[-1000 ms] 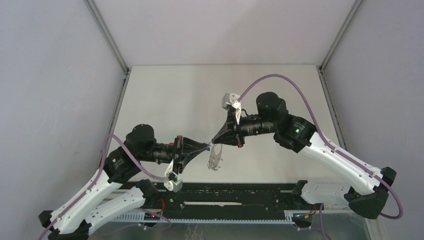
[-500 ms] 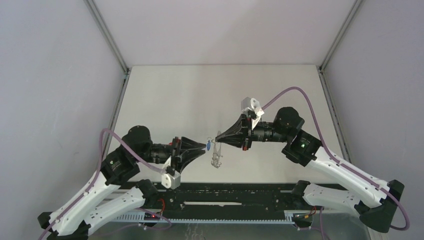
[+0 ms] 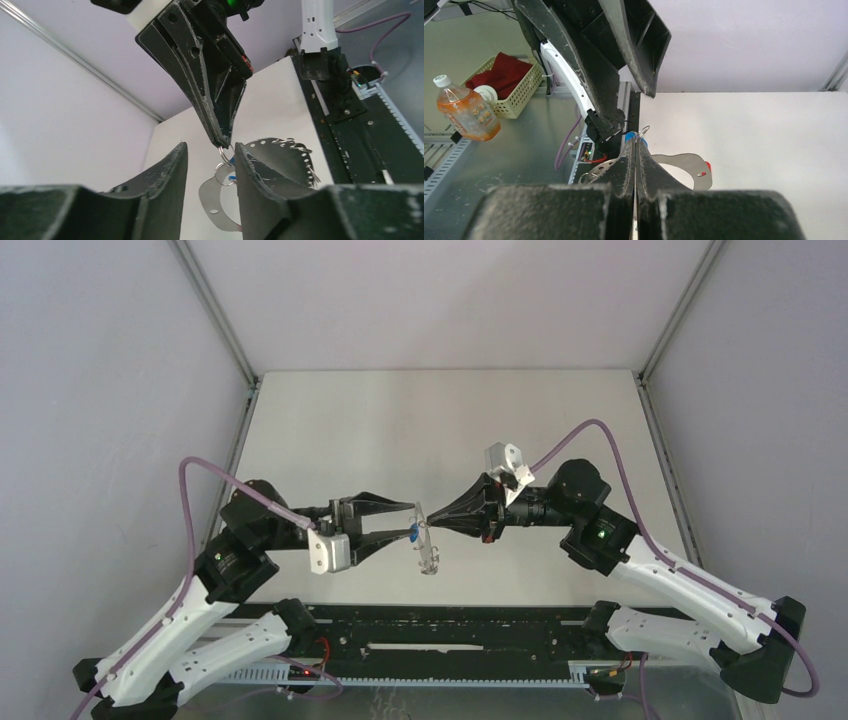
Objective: Put the keys on the keyring
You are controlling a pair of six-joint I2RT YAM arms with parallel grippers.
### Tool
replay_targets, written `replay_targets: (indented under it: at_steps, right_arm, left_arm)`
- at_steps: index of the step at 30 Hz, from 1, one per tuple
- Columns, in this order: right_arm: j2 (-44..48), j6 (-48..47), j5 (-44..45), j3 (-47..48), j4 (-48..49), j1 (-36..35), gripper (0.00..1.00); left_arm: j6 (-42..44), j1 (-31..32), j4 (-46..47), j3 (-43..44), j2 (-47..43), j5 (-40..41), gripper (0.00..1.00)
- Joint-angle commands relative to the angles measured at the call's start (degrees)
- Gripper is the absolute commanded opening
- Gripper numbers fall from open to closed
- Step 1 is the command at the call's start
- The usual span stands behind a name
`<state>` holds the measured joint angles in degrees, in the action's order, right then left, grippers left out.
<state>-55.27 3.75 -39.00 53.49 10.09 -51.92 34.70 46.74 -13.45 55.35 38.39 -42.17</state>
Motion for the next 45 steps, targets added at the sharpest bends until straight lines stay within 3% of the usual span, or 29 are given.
replay_targets:
  at_steps: [1,8,11,16,27,35,45]
  right_arm:
    - [0.9,-0.4,-0.4,-0.5,7.7,-0.6,0.00]
    - [0.9,0.8,-1.2,-1.5,10.1,-0.8,0.00]
    - [0.5,0.8,-1.4,-1.6,10.6,-1.1,0.00]
    - [0.5,0.6,-1.1,-1.6,10.8,-1.3,0.00]
    - [0.2,-0.5,-2.1,-1.6,10.6,-2.1,0.00]
    - [0.4,-0.9,-0.8,-1.6,11.3,-2.9,0.00]
    - [1.4,-2.7,1.2,-2.5,11.2,-3.8,0.00]
  left_arm:
    - [-2.5,0.3,-0.9,2.9,0.6,-3.1,0.40]
    - [6.6,0.3,-6.5,3.6,0.1,-2.3,0.29]
    - [5.1,0.2,-5.4,4.1,0.6,-2.5,0.19]
    - [1.7,0.3,-4.1,4.5,1.2,-2.9,0.15]
    - [2.0,0.3,-5.0,4.2,1.2,-2.3,0.19]
    - [-4.4,0.2,-5.7,4.6,2.5,-2.9,0.24]
    - [-10.0,0.1,-7.2,5.8,3.3,-3.0,0.23]
